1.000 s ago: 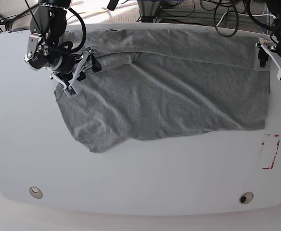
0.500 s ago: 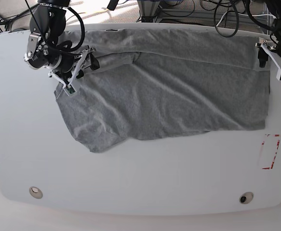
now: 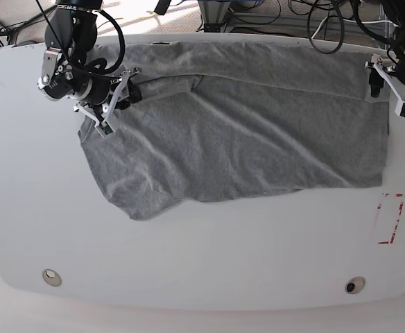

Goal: Fold the T-shirt properly
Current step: 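Grasp the shirt hem with the right gripper and drag it outward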

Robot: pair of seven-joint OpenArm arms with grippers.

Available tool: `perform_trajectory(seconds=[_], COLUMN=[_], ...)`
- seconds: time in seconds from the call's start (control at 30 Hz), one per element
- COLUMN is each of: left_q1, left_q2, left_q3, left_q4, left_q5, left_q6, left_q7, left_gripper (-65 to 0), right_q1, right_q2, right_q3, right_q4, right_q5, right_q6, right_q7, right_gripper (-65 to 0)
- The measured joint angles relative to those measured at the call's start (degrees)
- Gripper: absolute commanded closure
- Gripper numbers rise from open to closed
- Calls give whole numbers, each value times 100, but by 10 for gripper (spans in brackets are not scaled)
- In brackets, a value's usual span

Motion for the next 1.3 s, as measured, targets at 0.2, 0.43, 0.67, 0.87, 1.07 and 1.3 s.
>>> perform_trajectory(seconds=[0.2,0.43,0.67,0.87,1.07,1.3], left_q1=[0,0,0,0,2,2], left_q2=[0,0,0,0,2,0], left_q3=[0,0,0,0,0,0], left_q4=[0,0,0,0,0,0], left_q5=[0,0,2,223,323,326], left_q6=[-2,0,0,-2,-2,-2], left_q7=[0,0,0,-2,-2,-2], left_gripper=[-485,-485,-485,-485,-485,-485], right_q1=[0,0,192,345,767,1375], right_q2=[0,2,4,7,4,0], right_q3=[-2,-2,0,0,0,0], right_q4=[0,44,472,503,501,197], right_q5=[0,2,22,0,17,7], right_q6=[0,2,0,2,2,7], right_q7=[0,-4,-39,-48,-35,-46], right_gripper=[0,0,0,0,0,0])
